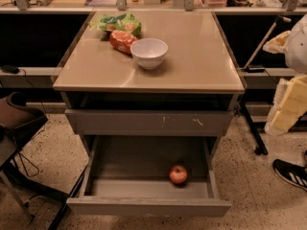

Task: Pick apple from middle drawer and place on counter

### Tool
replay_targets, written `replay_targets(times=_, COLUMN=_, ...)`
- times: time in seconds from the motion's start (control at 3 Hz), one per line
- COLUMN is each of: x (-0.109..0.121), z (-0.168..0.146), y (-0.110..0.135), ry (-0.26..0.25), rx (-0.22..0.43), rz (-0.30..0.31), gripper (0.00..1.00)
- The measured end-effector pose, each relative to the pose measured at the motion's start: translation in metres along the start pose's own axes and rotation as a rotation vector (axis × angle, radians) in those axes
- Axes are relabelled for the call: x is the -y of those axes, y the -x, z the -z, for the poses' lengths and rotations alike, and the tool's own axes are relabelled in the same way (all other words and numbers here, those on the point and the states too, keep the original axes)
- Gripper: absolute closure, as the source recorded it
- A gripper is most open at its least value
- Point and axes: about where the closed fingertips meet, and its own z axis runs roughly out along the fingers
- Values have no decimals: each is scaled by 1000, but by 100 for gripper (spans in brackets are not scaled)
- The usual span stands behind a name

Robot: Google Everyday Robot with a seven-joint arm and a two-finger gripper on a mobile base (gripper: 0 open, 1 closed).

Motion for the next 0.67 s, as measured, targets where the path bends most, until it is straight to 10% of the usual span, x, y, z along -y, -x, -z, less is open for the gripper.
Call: replay_targets(times=0.67, x=-61, z=-159, y=-41, ry=160, rx=301, rz=-52, gripper=0)
